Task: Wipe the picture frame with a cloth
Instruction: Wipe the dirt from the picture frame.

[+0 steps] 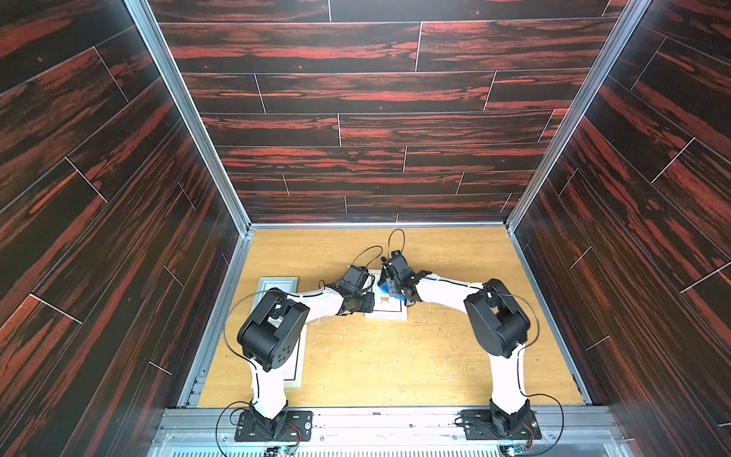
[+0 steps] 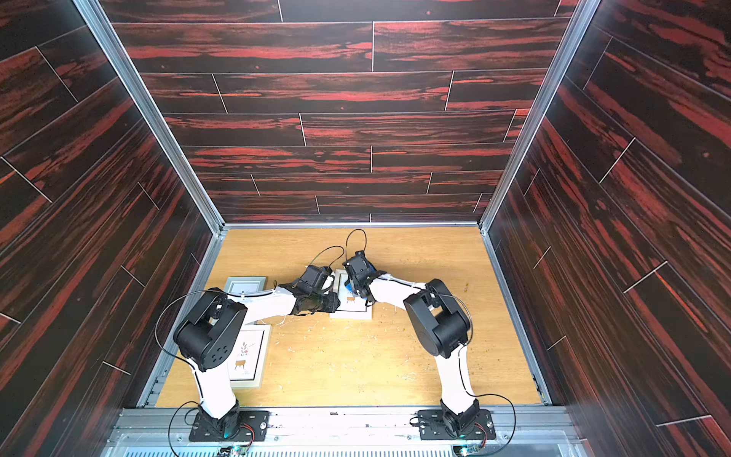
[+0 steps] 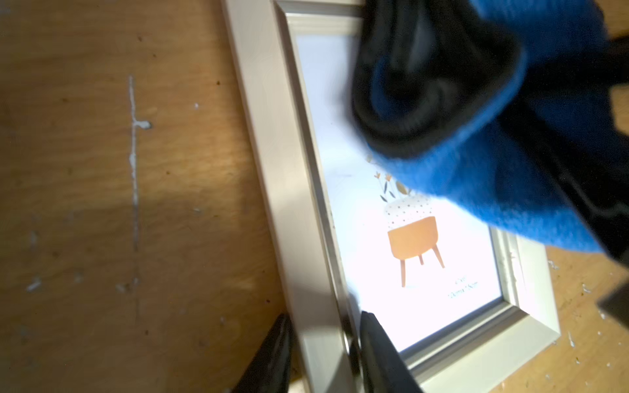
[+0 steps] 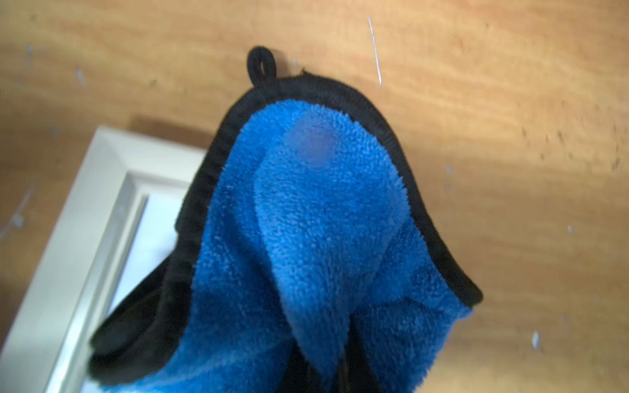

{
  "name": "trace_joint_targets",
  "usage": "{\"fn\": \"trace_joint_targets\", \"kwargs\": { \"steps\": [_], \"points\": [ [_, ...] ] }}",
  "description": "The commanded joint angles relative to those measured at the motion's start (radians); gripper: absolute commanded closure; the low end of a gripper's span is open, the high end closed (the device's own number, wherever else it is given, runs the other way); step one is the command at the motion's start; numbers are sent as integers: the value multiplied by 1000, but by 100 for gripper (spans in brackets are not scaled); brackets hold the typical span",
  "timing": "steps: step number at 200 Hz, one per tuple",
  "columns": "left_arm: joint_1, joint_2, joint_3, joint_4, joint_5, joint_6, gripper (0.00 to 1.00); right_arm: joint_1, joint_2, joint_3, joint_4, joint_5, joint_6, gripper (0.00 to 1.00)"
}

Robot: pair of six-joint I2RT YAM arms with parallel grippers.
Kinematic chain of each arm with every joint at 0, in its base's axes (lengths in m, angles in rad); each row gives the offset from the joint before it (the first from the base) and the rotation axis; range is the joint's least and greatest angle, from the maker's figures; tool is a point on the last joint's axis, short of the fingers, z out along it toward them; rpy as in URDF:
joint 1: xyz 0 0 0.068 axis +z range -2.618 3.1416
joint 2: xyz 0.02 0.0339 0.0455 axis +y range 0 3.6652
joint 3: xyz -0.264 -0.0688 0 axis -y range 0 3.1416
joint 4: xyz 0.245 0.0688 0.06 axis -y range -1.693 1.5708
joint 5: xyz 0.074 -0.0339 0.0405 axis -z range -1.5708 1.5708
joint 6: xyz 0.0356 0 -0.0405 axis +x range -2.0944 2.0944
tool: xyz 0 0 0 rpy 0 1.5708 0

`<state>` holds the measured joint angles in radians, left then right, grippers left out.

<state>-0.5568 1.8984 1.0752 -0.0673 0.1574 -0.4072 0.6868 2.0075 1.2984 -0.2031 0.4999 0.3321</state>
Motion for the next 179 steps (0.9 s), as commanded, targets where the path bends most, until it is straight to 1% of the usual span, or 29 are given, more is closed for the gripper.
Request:
{"fn": "trace_joint_targets", "kwargs": {
  "steps": [1,10,23,40,87,100,111,129,156,179],
  "points": [
    [-14,35,-33,-99,30,14,63,30,-118,-130,-28,-56,31,100],
    [-18,37,-30,-98,36,15,63,42,-153,-174,-26,-72,41,100],
    [-23,39,-28,-95,42,18,63,54,-178,-198,-45,-68,61,100],
    [-32,39,-24,-93,49,20,63,50,-178,-198,-41,-29,63,100],
    [-51,44,-16,-105,42,27,63,-12,-19,18,-60,52,-4,100],
    [-54,39,-17,-106,38,27,63,-15,-2,41,-78,75,-5,100],
    [-53,36,-20,-103,36,27,63,-13,-20,17,-75,50,0,100],
    [-55,37,-23,-98,36,26,63,2,-82,-70,-69,-6,18,100],
    [-57,39,-18,-97,42,26,63,57,-190,-201,-82,-29,65,100],
    [-58,43,-16,-95,45,27,63,68,-223,-242,-70,-34,83,100]
  ]
}}
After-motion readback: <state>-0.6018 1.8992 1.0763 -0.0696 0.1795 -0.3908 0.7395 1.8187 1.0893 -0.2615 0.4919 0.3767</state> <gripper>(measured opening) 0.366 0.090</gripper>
